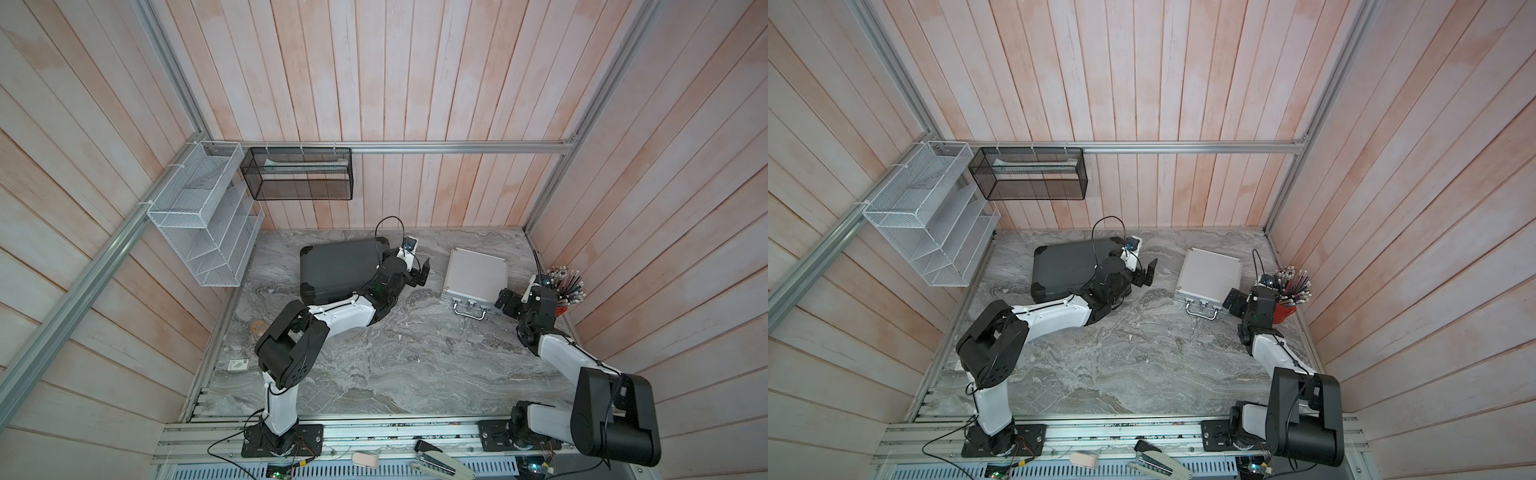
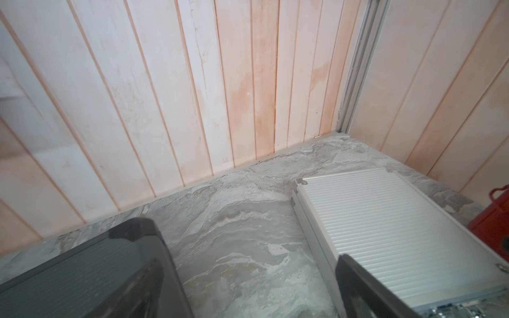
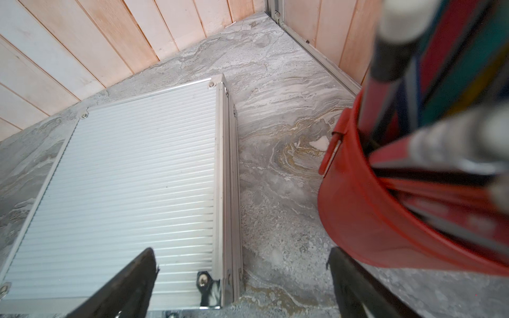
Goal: Open the poker set cases
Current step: Move the poker set case to the center of the board.
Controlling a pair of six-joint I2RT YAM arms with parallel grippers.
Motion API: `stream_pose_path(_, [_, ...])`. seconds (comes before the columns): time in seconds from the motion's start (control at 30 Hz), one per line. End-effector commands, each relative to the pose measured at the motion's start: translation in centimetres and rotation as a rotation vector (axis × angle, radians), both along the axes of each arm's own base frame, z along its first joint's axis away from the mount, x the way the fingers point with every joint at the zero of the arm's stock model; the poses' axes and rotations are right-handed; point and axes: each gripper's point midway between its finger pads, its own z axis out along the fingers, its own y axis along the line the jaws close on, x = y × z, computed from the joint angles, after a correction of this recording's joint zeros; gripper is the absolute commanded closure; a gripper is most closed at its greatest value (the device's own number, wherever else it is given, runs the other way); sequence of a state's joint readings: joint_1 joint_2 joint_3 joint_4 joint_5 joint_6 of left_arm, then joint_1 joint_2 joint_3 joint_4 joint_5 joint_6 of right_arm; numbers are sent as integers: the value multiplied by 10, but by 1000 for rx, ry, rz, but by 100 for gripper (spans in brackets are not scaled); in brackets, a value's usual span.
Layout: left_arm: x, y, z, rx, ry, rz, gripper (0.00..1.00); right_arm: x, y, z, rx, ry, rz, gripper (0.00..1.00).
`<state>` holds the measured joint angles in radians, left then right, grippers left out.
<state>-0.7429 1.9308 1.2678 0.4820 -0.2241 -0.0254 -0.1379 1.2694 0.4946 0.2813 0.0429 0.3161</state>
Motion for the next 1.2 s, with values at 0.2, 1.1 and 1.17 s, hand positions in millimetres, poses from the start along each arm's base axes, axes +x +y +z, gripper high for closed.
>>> stream_pose_path(0.2, [3, -51, -38, -53, 213, -115, 0, -8, -14, -3, 25, 19, -47, 2])
stream_pose_path(1.1, [17, -93, -122, -120, 577, -144, 0, 7, 1, -21, 146, 83, 45, 2])
stream_pose_path(1.17, [17, -92, -126, -129, 596, -151, 0, 9, 3, -22, 152, 89, 53, 2])
